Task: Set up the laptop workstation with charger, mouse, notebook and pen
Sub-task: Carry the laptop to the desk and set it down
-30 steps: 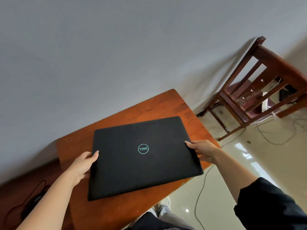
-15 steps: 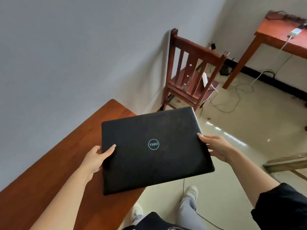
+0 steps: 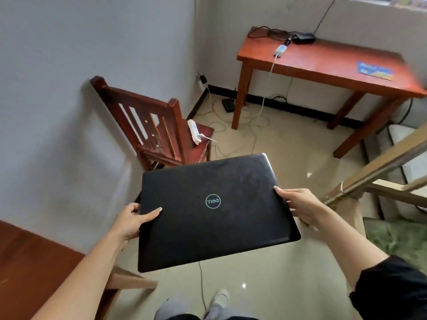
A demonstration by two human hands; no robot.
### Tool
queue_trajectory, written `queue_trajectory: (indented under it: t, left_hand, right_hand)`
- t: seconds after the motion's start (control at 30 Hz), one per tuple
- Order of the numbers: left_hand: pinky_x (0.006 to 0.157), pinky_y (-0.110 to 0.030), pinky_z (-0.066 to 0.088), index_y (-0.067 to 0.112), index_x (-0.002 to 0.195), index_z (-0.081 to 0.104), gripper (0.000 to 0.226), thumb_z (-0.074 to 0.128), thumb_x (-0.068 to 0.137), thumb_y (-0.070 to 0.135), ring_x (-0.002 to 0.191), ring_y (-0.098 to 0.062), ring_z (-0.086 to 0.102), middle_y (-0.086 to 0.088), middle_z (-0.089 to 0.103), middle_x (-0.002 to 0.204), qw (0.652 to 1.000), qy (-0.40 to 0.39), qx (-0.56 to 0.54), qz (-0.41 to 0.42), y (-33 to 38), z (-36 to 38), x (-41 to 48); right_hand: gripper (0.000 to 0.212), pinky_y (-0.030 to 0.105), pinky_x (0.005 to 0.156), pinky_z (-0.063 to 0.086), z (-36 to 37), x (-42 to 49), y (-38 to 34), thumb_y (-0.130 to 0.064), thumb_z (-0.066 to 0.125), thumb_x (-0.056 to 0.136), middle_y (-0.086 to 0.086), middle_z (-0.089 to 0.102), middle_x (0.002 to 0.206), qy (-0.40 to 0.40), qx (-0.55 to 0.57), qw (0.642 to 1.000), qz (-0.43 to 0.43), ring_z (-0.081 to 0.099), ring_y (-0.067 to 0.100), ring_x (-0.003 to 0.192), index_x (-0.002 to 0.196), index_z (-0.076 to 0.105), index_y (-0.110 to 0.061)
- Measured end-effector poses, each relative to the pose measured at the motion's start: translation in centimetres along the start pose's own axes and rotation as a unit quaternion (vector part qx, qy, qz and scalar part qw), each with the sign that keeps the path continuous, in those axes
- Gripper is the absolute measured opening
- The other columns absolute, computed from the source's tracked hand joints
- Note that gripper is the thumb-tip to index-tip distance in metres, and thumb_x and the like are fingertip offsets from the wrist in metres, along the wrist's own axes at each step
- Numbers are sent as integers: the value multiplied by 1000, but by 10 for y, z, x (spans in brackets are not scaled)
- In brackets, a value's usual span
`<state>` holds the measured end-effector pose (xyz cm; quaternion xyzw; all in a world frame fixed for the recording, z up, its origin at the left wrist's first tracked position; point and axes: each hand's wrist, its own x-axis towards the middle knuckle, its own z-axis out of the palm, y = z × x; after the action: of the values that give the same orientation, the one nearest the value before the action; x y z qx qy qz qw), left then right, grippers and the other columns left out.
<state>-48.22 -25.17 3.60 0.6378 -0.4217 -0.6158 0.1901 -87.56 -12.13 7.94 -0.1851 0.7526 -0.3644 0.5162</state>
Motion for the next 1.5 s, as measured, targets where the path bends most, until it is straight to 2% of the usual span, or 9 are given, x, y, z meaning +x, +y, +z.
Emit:
queue_trajectory:
  t: [0.13,0.27,0.4,0.63,0.77,0.87,1.0,1.33,1.5]
  left_hand:
    - [41,-19,45,7,108,55,47,83,72,19,65,-12,66,-6,68,105,999,-38,18,7,50,67,33]
    - [44,-22,50,3,108,56,45,82,73,15,69,-18,67,-11,70,102,996,-77,37,14,102,130,76]
    - [39,-20,49,-3,109,55,43,79,75,9,71,-21,65,-11,69,92,994,-94,55,24,154,186,128]
    - [60,-28,58,1,107,58,45,82,71,11,81,-21,71,-9,72,99,984,-149,88,44,260,274,251]
    - [76,-37,57,8,107,58,73,93,50,38,90,-23,72,-8,74,101,971,-191,139,51,333,320,316]
    - [86,-42,56,9,105,60,63,91,58,36,91,-20,72,-4,74,100,966,-192,161,69,378,360,353]
    - [75,-34,57,11,106,60,54,85,67,37,90,-16,70,-1,72,102,961,-192,176,93,428,420,392]
    - [79,-38,58,11,101,61,52,81,69,47,100,-25,68,-7,71,106,964,-178,175,96,533,609,504]
    - [82,-39,56,8,101,59,55,80,70,47,82,-18,63,-3,65,98,967,-177,166,73,583,696,540]
  right_hand:
    - [24,15,37,40,-66,23,-10,-32,65,90,-2,63,73,34,33,999,-7,53,13,58,103,74,-14]
    - [26,19,49,41,-116,65,-23,-36,60,92,-2,67,92,70,71,995,3,58,15,74,113,69,-22]
    - [37,29,56,34,-158,113,-48,-51,52,92,6,55,79,91,115,987,62,50,20,67,94,65,-16]
    - [30,25,59,46,-219,220,-104,-37,66,87,-1,70,87,125,159,979,36,61,15,73,109,73,-18]
    - [26,25,62,47,-255,272,-142,-36,66,87,-8,75,98,144,188,971,19,66,10,77,109,73,-24]
    - [28,25,61,47,-284,311,-165,-32,66,88,-6,74,97,163,209,964,21,65,9,74,113,70,-21]
    - [31,21,55,48,-328,357,-194,-31,65,88,-5,73,99,185,233,955,22,66,9,73,117,68,-21]
    - [30,31,78,50,-479,500,-255,-26,65,90,-1,72,108,214,256,943,14,66,17,90,119,66,-20]
    - [21,29,72,49,-558,559,-298,-24,66,89,-3,73,100,224,265,938,17,65,15,88,109,70,-21]
